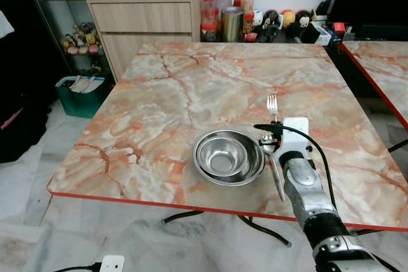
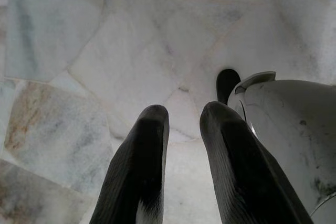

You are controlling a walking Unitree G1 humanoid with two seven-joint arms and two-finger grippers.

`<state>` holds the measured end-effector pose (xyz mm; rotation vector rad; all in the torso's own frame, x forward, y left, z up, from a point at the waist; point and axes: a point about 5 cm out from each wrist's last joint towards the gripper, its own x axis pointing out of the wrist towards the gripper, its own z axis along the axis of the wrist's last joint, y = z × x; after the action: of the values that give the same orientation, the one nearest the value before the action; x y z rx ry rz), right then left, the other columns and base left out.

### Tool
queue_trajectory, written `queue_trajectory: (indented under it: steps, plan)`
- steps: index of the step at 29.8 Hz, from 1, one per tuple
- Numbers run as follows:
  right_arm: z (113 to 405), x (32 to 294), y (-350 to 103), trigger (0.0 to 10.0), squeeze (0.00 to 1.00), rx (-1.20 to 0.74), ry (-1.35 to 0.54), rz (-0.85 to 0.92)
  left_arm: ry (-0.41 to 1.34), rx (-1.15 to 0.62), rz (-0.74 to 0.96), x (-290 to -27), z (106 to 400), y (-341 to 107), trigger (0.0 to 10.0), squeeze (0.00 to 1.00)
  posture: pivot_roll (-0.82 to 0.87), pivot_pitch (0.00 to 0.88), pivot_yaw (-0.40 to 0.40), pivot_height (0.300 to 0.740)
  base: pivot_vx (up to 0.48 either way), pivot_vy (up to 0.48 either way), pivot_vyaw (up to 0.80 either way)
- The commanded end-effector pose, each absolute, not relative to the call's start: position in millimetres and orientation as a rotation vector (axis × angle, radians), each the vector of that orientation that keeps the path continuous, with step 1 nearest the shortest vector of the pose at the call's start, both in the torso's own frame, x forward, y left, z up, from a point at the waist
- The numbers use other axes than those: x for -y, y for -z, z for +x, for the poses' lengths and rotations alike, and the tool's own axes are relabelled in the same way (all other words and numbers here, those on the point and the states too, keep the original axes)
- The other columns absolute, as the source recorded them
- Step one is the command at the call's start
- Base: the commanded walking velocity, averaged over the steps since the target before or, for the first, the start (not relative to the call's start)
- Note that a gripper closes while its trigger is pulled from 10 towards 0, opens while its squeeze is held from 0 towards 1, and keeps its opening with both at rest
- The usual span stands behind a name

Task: Setting the table

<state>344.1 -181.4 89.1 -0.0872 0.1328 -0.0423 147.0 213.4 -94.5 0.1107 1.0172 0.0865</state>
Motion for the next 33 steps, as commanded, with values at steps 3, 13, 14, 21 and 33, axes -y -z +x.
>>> queue_trajectory:
  steps: [3,13,14,21,33]
  plan:
    - [343,200,-97,10.0,0.0,-0.157,0.073,-0.12,-0.09,-1.046,0.115,-214,135,98,10.0,0.0,0.06,0.0,0.038,0.74,0.0,0.0,0.0]
    - [329,201,-82,10.0,0.0,-0.286,0.011,-0.127,-0.099,-1.064,0.114,-223,124,100,10.0,0.0,0.06,0.0,0.036,0.74,0.0,0.0,0.0]
    - [327,199,-79,10.0,0.0,-0.299,-0.004,-0.127,-0.102,-1.067,0.115,-227,122,100,10.0,0.0,0.06,0.0,0.036,0.74,0.0,0.0,0.0]
    - [314,189,-69,10.0,0.0,-0.343,-0.047,-0.122,-0.111,-1.082,0.121,-234,113,101,10.0,0.0,0.06,0.0,0.036,0.74,0.0,0.0,0.0]
    - [311,210,-81,10.0,0.0,-0.32,0.033,-0.13,-0.12,-1.066,0.123,-244,133,93,10.0,0.0,0.06,0.0,0.036,0.74,0.0,0.0,0.0]
